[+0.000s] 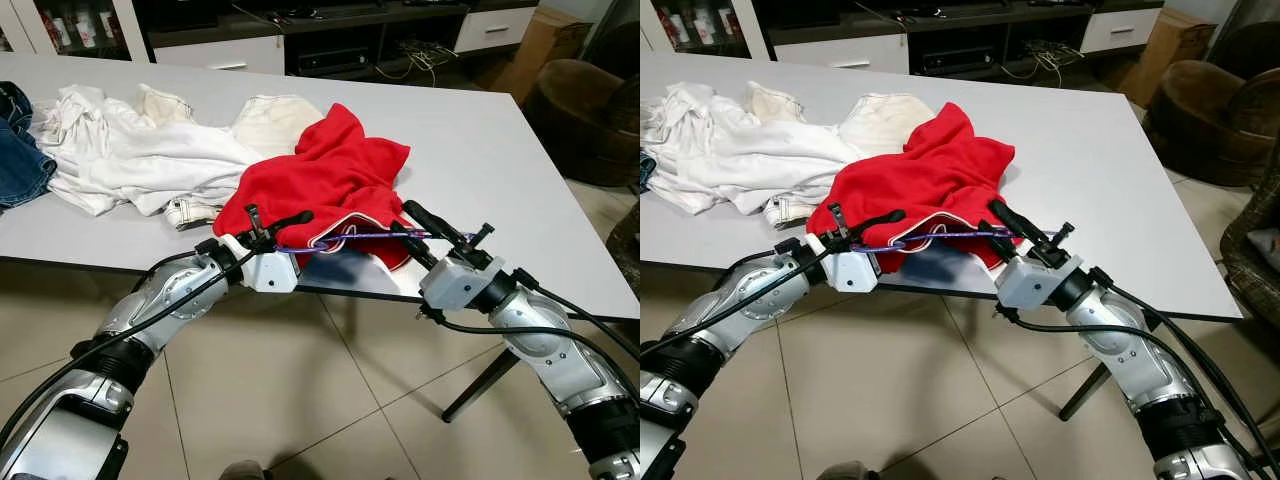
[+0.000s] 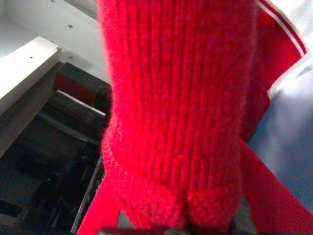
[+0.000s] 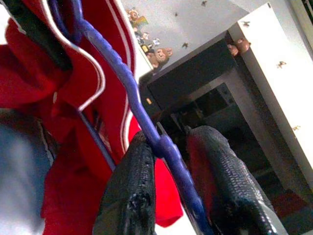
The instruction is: Hang hanger
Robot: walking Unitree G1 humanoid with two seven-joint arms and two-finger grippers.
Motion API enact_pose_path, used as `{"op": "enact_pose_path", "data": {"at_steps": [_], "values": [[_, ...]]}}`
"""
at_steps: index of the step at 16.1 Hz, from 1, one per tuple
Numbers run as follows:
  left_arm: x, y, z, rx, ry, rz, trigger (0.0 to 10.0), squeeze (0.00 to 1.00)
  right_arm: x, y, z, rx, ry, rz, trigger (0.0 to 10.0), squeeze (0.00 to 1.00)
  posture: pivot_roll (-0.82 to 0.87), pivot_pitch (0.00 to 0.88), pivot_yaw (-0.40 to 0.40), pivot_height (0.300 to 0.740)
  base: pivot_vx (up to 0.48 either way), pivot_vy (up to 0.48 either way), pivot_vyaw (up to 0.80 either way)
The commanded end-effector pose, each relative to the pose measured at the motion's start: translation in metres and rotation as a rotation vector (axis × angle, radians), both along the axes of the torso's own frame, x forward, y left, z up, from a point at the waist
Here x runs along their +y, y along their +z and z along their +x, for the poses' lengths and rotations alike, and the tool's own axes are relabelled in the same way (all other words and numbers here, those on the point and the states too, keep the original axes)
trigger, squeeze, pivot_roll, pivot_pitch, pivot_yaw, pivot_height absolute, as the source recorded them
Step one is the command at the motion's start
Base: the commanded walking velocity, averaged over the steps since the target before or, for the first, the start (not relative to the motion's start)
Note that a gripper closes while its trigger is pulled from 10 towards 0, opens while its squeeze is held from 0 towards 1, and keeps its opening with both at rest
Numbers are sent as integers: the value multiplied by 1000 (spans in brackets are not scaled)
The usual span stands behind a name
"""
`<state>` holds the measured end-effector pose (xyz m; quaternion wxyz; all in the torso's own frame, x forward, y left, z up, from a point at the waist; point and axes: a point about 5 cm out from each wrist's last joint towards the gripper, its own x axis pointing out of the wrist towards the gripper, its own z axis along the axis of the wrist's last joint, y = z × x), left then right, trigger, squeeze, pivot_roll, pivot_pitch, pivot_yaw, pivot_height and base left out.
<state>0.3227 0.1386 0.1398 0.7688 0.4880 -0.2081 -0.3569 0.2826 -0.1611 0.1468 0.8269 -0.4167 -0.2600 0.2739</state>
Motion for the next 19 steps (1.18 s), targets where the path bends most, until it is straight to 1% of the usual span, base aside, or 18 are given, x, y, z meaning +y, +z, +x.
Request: {"op": "enact_pose_path", "data": {"at_steps": [1,2,6,7,8,9,10,11,12,13,14,15,16,18,19], "values": [[13,-3,5,27,72,22,0,0,-23,15,4,-50,-97,59,10000,0,92,0,-20,740,0,0,0],[14,-2,7,24,87,24,0,0,-28,15,4,-50,-118,65,10000,0,91,0,-17,740,0,0,0],[19,1,11,10,113,30,0,0,-32,15,3,-34,-112,72,10000,0,89,0,-15,740,0,0,0],[21,1,12,7,122,29,0,0,-32,14,1,-7,-91,76,10000,400,89,0,-16,740,0,0,0],[21,1,12,7,122,29,0,0,-32,14,1,-7,-91,76,10000,400,89,0,-16,740,0,0,0],[22,2,12,6,136,20,0,0,-32,10,0,46,-83,94,10000,255,89,0,-17,740,0,0,0],[24,2,13,7,155,3,0,0,-33,2,0,131,-91,132,10000,0,88,0,-20,740,0,0,0],[26,3,14,7,167,-17,0,0,-35,-4,0,191,-103,169,10000,0,88,0,-22,740,0,0,0],[27,6,15,6,186,-51,0,0,-36,-13,1,284,-128,252,10000,0,88,0,-22,740,0,0,0],[28,8,16,2,198,-75,0,0,-37,-17,2,346,-150,340,10000,0,90,0,-24,740,0,0,0],[28,9,16,0,202,-83,0,0,-37,-18,2,364,-158,370,10000,0,90,0,-24,740,0,0,0],[28,11,17,-3,211,-101,0,0,-42,-18,4,370,-201,450,10000,0,92,0,-26,740,0,0,0],[28,13,18,-8,225,-122,0,0,-59,-16,9,361,-292,570,10000,0,94,0,-24,740,0,0,0],[28,14,19,-8,234,-146,0,0,-68,-16,10,380,-331,628,10000,0,93,1,-22,740,0,0,0],[29,15,20,-8,241,-160,0,0,-69,-17,10,401,-331,645,10000,0,92,1,-21,740,0,0,0]]}}
